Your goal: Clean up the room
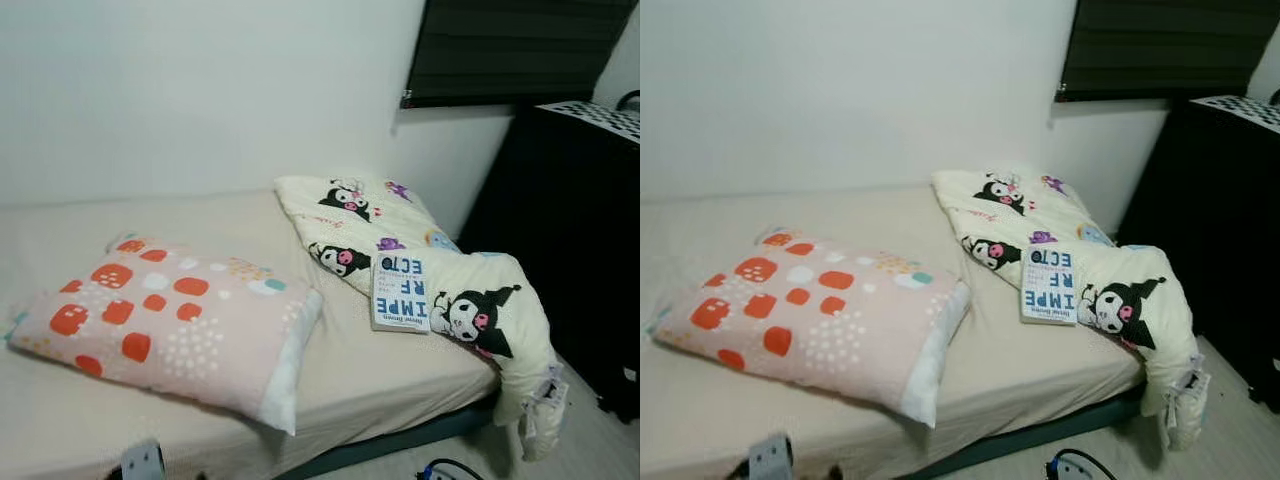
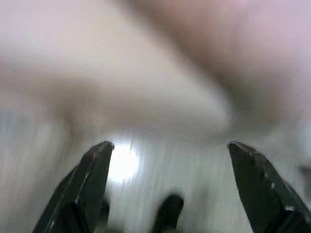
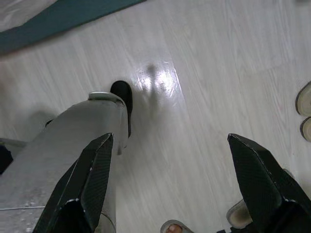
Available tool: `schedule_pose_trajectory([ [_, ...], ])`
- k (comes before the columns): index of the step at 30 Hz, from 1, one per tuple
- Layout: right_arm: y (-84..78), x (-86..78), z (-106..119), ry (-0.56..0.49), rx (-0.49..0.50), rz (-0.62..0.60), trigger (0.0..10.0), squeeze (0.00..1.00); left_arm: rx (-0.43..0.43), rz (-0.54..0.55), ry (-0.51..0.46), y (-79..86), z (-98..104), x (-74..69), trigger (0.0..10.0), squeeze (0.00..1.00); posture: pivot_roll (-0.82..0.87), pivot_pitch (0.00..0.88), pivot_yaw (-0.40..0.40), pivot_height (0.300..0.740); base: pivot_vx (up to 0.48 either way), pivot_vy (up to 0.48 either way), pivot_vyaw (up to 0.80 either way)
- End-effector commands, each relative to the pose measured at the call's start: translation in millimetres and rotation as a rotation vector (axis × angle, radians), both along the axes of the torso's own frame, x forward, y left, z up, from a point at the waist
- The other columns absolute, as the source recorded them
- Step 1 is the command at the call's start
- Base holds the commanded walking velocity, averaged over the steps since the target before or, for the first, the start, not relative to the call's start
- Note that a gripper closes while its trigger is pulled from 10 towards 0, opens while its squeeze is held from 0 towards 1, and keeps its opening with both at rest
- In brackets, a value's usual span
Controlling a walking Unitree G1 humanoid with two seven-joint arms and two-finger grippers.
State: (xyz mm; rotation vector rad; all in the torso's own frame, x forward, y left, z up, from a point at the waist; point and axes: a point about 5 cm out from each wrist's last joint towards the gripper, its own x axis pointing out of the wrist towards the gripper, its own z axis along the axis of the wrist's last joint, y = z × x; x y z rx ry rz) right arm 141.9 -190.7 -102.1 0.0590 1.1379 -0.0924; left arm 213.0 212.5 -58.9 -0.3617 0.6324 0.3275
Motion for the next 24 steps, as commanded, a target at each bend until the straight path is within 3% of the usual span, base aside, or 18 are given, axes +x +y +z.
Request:
schedule_pose_trajectory([
  [1, -0.5, 0.9, 0, -0.007, -0.010, 0.004, 10.0, 0.00, 0.009, 0.022, -0.067, 12.8, 16, 20.9, 10.0, 0.00, 0.06, 0.000, -0.084, 0.740, 0.000, 0.000, 0.00],
  [3, -3.1, -0.4, 0, -0.007, -0.012, -0.001, 10.0, 0.00, 0.019, 0.030, -0.151, 24.1, 40, 48.3, 10.0, 0.00, 0.06, 0.000, -0.084, 0.740, 0.000, 0.000, 0.00],
  [7, -7.9, -3.0, 0, -0.005, -0.019, -0.005, 10.0, 0.00, 0.058, 0.006, -0.176, 26.5, 50, 60.3, 10.0, 0.00, 0.06, 0.000, -0.080, 0.740, 0.000, 0.000, 0.00],
  [12, -8.9, -3.7, 0, -0.003, -0.021, -0.005, 10.0, 0.00, 0.041, -0.013, -0.131, 22.4, 41, 52.1, 10.0, 0.00, 0.06, 0.000, -0.080, 0.740, 0.000, 0.000, 0.00],
  [18, -8.7, -3.2, 0, -0.003, -0.022, -0.002, 10.0, 0.00, 0.054, -0.031, -0.087, 20.9, 33, 43.3, 10.0, 0.00, 0.06, 0.000, -0.082, 0.740, 0.000, 0.304, 0.00],
  [24, -9.8, -1.3, 1, -0.006, -0.023, 0.005, 10.0, 0.00, 0.078, -0.047, -0.004, 20.3, 19, 25.6, 10.0, 0.00, 0.06, 0.000, -0.081, 0.740, 0.000, 0.339, 0.00],
])
